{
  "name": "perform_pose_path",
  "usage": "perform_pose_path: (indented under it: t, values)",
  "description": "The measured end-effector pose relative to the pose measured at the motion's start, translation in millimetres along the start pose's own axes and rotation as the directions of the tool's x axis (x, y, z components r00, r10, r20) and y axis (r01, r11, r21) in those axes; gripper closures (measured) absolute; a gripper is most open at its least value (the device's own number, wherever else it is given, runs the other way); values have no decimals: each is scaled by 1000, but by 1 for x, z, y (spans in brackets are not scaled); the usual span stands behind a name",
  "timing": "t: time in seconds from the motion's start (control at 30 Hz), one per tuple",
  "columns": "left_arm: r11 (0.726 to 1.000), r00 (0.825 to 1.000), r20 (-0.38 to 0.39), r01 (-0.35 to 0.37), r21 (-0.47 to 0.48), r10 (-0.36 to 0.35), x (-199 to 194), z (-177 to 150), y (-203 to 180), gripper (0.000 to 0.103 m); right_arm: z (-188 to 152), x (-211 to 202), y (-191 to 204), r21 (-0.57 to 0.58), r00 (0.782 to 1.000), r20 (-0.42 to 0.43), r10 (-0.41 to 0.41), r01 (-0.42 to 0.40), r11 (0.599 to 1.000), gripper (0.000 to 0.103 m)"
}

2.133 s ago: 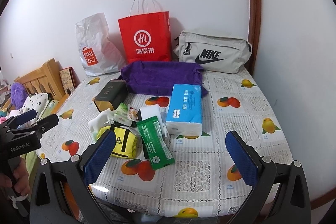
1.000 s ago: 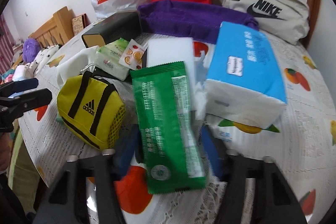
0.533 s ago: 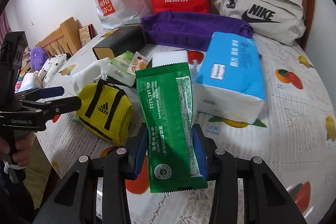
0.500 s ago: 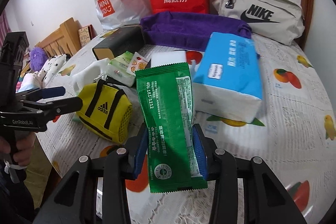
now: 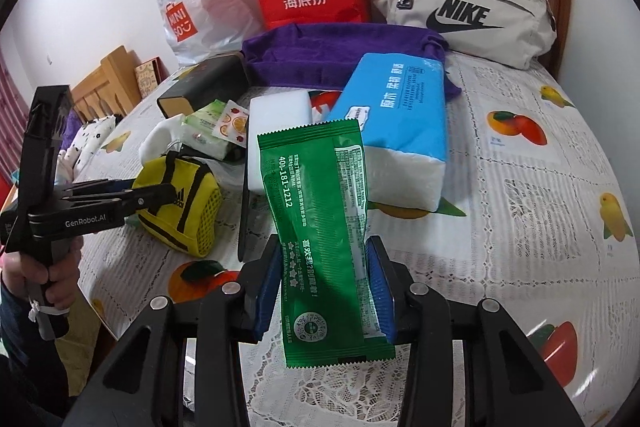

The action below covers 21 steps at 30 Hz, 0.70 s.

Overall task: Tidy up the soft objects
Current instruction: 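Grasp the green wet-wipe packet with the right tool while the left tool grasps the yellow Adidas pouch, then carry the green packet onto the purple towel and release while the left tool sets the pouch beside it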

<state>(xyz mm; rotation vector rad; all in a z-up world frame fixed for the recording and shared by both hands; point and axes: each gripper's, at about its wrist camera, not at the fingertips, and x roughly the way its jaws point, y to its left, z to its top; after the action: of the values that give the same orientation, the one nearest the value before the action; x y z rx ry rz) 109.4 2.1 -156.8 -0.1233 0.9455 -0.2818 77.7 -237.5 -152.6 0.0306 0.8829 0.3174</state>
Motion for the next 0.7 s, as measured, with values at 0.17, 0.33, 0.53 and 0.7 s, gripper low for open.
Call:
perform_pose_path:
  t: [0.17,0.33,0.53,0.7]
  values:
    - [999,1000,22,15,28,-15,-19,4,-3,82,2,-7,-2,7,1000,11,5,-5,1000,62]
    - [999,999,35,9,50,-11,-36,6,-3,83,9,-17,-2,3,999,31,9,-9,1000,62]
    - [998,998,-12,-59,36,59,-35,1,15,77,16,-25,-5,7,999,37,-3,3,1000,62]
    - [996,996,11,-85,41,85,-42,-4,19,66,17,-24,-5,9,1000,29,-7,7,1000,62]
